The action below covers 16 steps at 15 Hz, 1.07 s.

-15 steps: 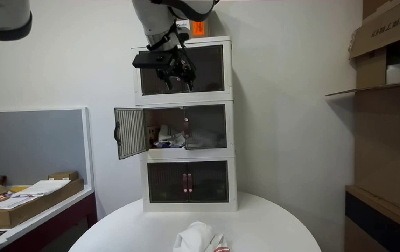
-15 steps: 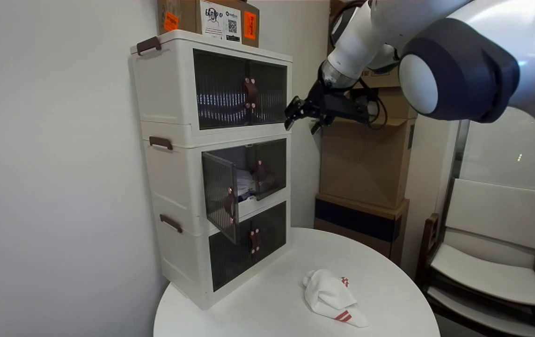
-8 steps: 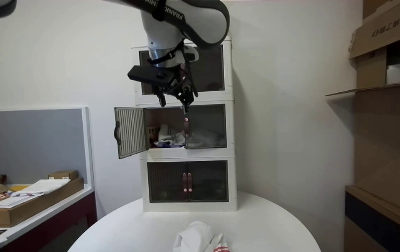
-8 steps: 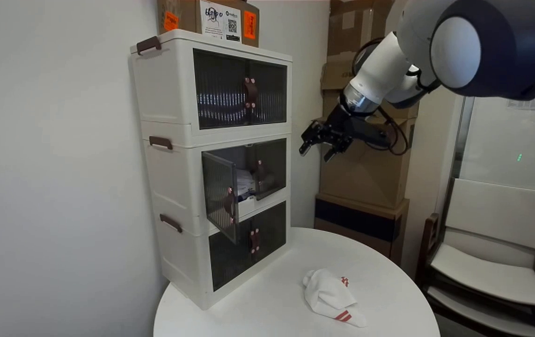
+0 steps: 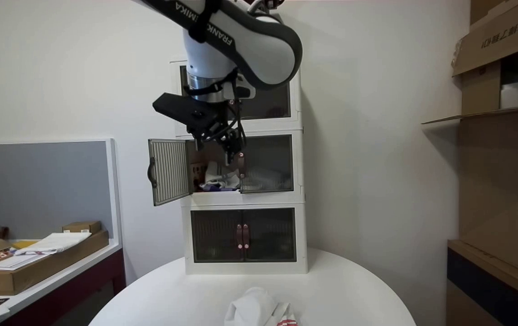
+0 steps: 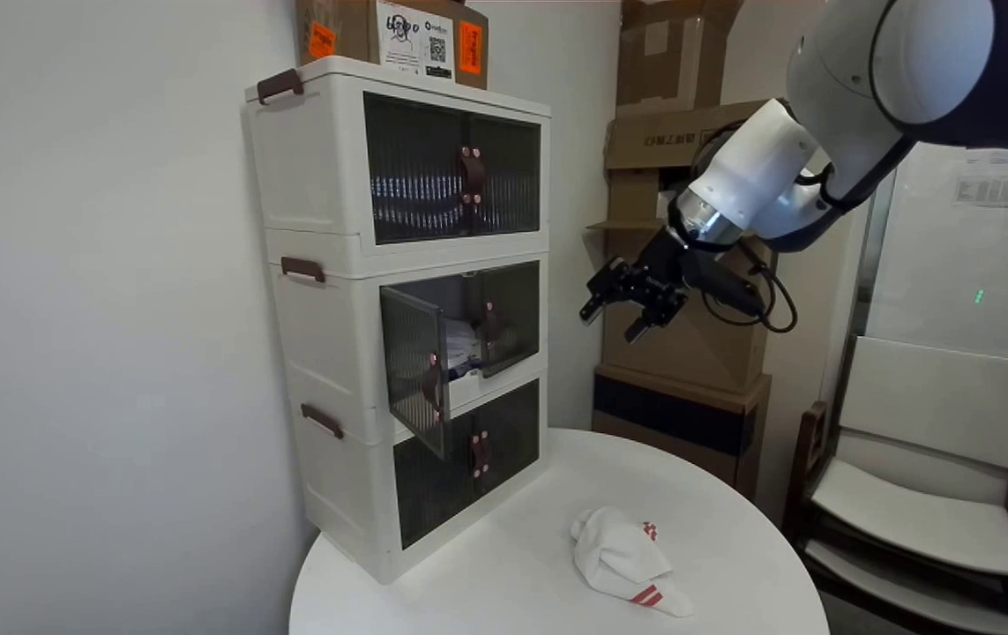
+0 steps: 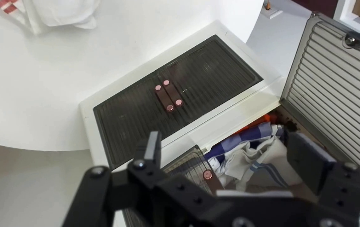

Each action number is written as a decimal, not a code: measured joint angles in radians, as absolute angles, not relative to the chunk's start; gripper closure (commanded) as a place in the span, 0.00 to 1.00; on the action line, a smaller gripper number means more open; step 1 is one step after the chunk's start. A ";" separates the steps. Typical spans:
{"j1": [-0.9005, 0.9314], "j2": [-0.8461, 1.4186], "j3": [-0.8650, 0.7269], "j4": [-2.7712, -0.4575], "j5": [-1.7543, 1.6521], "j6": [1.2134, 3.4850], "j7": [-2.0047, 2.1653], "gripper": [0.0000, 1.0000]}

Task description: Open the left cabinet door of the middle segment

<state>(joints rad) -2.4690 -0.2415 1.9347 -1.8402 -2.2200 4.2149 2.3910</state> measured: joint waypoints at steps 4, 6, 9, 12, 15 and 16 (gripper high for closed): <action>-2.465 -0.243 1.935 -1.843 -2.220 4.213 2.391 0.00; -2.424 -0.268 1.874 -1.844 -2.177 4.213 2.375 0.00; -2.470 -0.291 1.913 -1.846 -2.153 4.214 2.406 0.00; -2.465 -0.320 1.904 -1.847 -2.148 4.211 2.448 0.00; -2.463 -0.321 1.904 -1.847 -2.148 4.221 2.447 0.00; -2.463 -0.304 1.924 -1.854 -2.176 4.225 2.450 0.00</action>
<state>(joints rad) -2.4626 -0.3041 1.9237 -1.8540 -2.1760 4.2249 2.4502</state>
